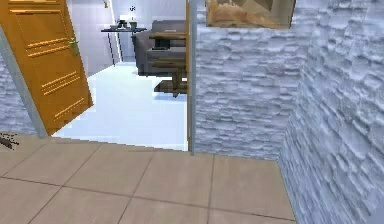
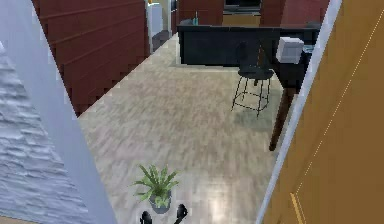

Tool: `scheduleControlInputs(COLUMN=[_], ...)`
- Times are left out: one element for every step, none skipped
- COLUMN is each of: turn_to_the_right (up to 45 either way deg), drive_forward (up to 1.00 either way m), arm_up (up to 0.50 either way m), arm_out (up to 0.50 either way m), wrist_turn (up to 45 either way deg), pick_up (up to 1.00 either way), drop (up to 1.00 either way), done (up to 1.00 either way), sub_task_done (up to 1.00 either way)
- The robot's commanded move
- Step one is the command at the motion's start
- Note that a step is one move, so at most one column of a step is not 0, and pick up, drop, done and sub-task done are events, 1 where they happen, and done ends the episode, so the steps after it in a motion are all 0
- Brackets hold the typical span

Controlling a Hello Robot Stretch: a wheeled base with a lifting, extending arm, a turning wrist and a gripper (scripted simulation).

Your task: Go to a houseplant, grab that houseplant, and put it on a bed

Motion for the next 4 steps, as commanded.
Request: scheduleControlInputs(turn_to_the_right=[9.0, 0.0, -45.0, -42.0], drive_forward=[0.00, 0.30, 0.00, 0.00], arm_up=[0.00, 0.00, 0.00, 0.00], arm_out=[0.00, 0.00, 0.00, 0.00], wrist_turn=[0.0, 0.0, 0.0, 0.0], pick_up=[0.00, 0.00, 0.00, 0.00], drop=[0.00, 0.00, 0.00, 0.00], done=[0.00, 0.00, 0.00, 0.00], sub_task_done=[0.00, 0.00, 0.00, 0.00])
